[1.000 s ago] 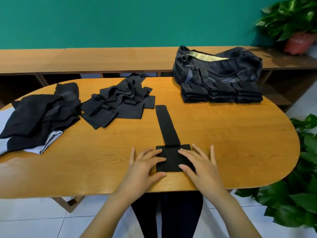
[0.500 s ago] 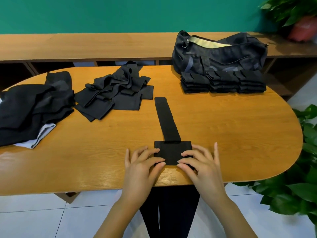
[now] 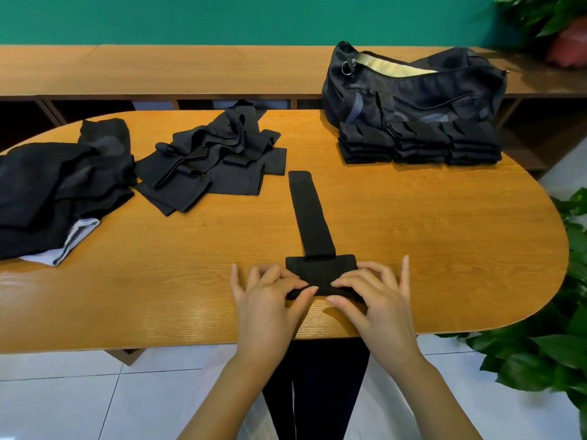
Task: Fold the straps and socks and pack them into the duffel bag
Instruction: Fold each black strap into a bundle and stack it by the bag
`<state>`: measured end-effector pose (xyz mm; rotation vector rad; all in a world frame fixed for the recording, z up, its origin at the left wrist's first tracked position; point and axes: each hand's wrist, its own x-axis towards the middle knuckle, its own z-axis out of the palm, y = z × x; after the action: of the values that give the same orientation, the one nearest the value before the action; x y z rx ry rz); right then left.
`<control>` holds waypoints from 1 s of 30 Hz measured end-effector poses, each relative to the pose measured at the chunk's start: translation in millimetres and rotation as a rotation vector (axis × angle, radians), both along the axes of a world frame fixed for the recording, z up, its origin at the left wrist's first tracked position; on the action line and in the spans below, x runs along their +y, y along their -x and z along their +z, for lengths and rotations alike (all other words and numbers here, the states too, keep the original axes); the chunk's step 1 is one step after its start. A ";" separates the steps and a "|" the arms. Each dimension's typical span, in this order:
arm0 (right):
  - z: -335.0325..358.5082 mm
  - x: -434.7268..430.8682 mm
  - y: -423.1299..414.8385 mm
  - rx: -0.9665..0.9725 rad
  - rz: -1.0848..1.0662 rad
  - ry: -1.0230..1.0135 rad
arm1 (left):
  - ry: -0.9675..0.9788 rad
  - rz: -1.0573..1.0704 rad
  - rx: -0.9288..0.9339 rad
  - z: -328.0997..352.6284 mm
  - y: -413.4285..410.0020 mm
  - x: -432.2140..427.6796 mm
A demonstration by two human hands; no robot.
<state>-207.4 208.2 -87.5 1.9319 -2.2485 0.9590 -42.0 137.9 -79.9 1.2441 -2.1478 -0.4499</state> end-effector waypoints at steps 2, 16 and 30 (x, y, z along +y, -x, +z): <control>1.4 0.3 3.0 0.018 -0.002 0.013 | -0.013 0.003 0.006 0.0 1.4 -1.2; 6.2 -18.5 -5.2 -0.026 -0.136 0.033 | -0.009 0.045 0.022 5.2 5.7 -12.2; 5.3 -15.9 14.6 0.015 -0.020 -0.010 | -0.069 0.058 0.045 6.1 8.3 -20.6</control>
<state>-222.0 192.3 -82.2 1.9108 -2.2646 0.9295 -50.3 117.3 -73.8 1.3179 -2.0683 -0.5259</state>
